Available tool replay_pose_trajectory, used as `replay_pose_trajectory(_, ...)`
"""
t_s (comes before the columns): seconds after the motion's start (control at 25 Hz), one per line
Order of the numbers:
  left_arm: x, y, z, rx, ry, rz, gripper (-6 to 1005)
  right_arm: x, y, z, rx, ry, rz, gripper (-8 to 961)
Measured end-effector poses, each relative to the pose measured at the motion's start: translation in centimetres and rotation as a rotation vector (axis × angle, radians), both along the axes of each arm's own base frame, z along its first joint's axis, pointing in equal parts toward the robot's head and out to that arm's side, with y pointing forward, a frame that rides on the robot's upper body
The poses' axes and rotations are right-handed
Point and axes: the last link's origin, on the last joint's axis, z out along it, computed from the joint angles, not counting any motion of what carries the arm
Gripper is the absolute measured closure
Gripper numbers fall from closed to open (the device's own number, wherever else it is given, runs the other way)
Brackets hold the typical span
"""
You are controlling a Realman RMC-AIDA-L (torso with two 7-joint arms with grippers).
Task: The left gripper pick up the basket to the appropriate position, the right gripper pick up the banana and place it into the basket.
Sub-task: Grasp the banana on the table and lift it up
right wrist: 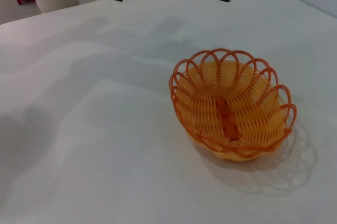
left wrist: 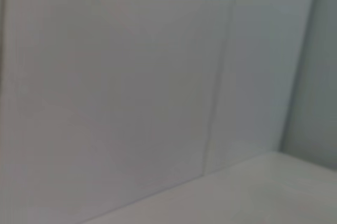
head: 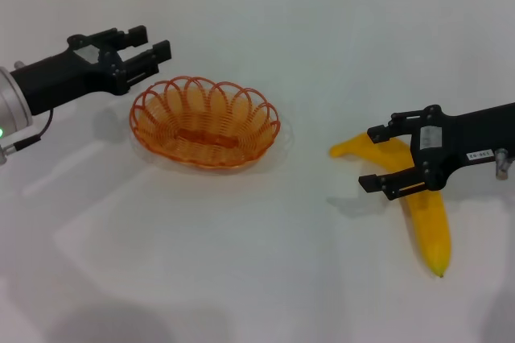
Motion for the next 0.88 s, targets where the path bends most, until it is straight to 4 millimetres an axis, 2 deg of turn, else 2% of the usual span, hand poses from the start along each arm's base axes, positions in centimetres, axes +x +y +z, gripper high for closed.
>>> replay_pose_trajectory(0.32,0.7,-2.0,0.8,-0.168,-0.009,-0.026,478,0.0,-0.1,0.0,-0.006,0.003,-0.006,90)
replay_pose_trajectory(0.88,0.3,-4.9,2.2,-0.273,0.102,0.063,477,0.0,0.0,0.0,-0.008,0.003,-0.017,90)
